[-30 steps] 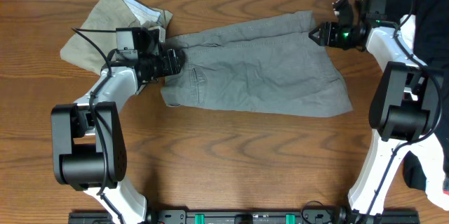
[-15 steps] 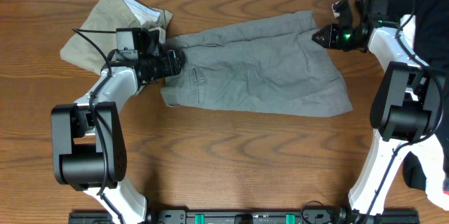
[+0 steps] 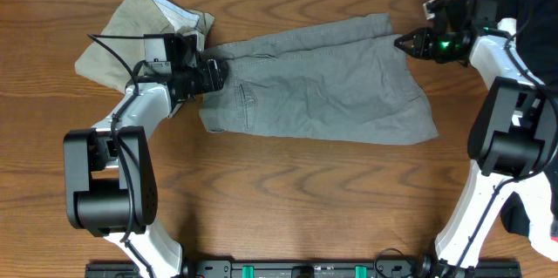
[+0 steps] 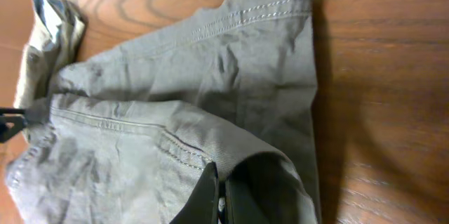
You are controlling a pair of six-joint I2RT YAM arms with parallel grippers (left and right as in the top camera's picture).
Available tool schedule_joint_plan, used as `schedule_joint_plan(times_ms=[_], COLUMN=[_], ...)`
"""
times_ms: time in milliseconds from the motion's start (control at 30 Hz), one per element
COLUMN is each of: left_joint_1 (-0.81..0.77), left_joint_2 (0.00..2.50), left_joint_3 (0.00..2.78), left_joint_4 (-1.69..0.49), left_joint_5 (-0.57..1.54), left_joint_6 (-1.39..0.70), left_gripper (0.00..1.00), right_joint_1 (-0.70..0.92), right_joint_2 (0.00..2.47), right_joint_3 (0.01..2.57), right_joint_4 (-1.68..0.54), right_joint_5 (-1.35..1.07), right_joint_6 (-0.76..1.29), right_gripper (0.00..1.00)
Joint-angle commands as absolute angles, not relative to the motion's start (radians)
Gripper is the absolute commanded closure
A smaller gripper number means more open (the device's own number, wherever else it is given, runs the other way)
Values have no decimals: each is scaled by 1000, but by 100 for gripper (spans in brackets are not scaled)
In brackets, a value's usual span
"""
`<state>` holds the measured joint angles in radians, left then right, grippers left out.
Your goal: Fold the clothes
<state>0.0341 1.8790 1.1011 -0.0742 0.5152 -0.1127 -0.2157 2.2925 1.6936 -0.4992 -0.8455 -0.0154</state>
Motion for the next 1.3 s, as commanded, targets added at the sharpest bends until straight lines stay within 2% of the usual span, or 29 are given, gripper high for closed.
schedule_joint_plan(times_ms=[0,100,200,233,600,1133,1200,1233,1267], left_joint_1=[38,38,38,38,62,-30,-29,-27,-23], left_joint_2=[1876,1876,1876,1876,1811,1959,1971,1972,1970], left_joint_3=[1126,1126,1126,1126,1164,1164,1164,1164,1164], left_joint_4=[-51,-44,-38,-27,87,243,244,242,242], left_joint_5=[505,505,505,505,512,331,312,291,274], left_joint_6=[-130,-130,-137,-137,-196,-251,-257,-257,-257], left_gripper=[50,67,91,94,94,94,94,89,79], right_joint_1=[-224,-221,-216,-216,-219,-119,-117,-119,-124], right_joint_2=[2228,2199,2178,2170,2140,2213,2229,2238,2238], right_joint_3=[1708,1708,1708,1708,1708,1707,1707,1707,1707], right_joint_4=[-498,-501,-496,-491,-263,-168,-169,-168,-168], right_joint_5=[-903,-904,-902,-902,-876,-510,-461,-445,-445], right_joint_6=[19,23,46,58,233,263,266,266,265], right_gripper=[99,99,99,99,99,99,95,83,74])
